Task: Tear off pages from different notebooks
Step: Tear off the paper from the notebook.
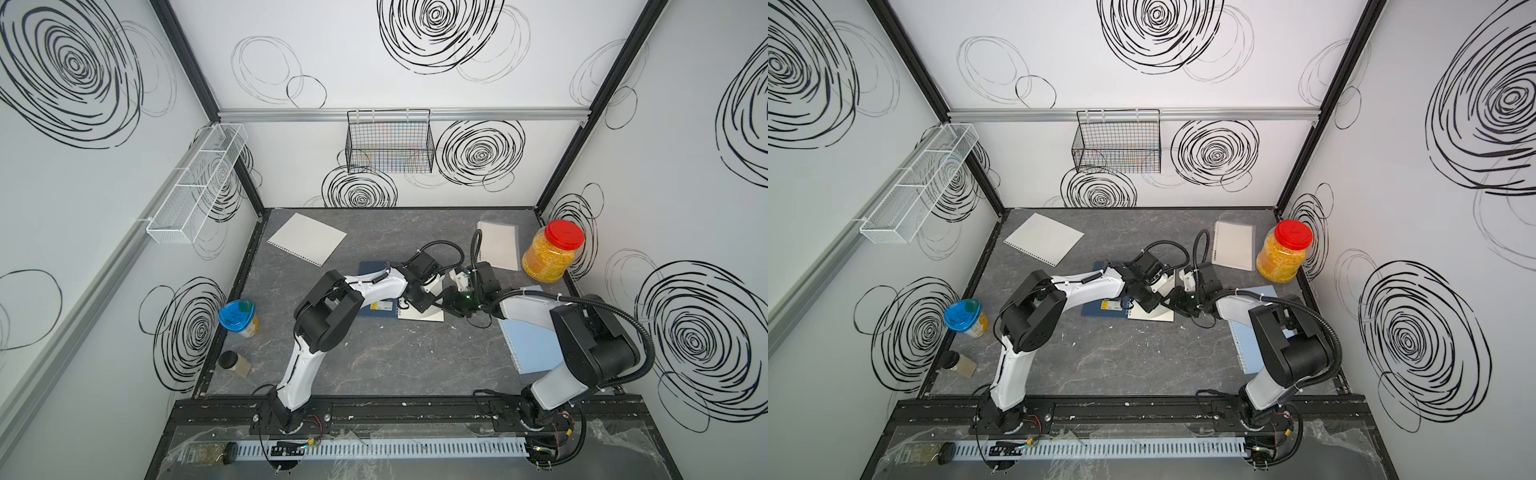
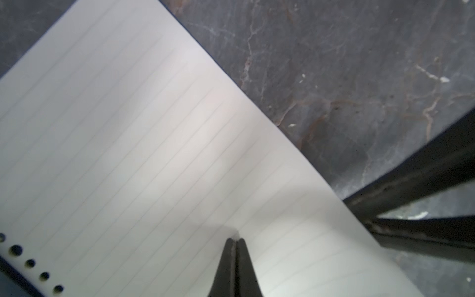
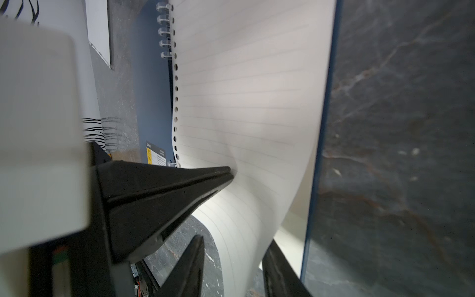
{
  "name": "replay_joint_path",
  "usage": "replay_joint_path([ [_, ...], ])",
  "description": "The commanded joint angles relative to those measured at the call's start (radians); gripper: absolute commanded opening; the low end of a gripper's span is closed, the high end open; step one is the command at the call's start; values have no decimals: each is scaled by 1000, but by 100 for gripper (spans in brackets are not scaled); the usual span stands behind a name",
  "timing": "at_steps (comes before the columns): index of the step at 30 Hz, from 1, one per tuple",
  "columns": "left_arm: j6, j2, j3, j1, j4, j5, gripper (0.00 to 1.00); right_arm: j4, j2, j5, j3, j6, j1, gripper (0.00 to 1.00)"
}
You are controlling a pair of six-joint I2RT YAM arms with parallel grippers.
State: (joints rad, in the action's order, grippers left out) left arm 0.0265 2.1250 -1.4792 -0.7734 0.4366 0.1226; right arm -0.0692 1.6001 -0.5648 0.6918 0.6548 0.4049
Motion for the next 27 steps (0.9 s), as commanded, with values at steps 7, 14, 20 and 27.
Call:
replay_joint_path([
  [7, 4, 68, 74, 10, 114, 11, 0, -71, 38, -9, -48, 17, -18, 15],
  [14, -6, 61, 68, 14, 104, 2, 0, -83, 46, -20, -65, 13, -27, 6],
  [20, -46, 69, -17, 36, 93, -10, 0, -87, 57, -26, -77, 1, -40, 0],
  [27, -95, 46, -119, 71, 56, 23, 29, -102, 61, -28, -98, -6, -47, 0],
])
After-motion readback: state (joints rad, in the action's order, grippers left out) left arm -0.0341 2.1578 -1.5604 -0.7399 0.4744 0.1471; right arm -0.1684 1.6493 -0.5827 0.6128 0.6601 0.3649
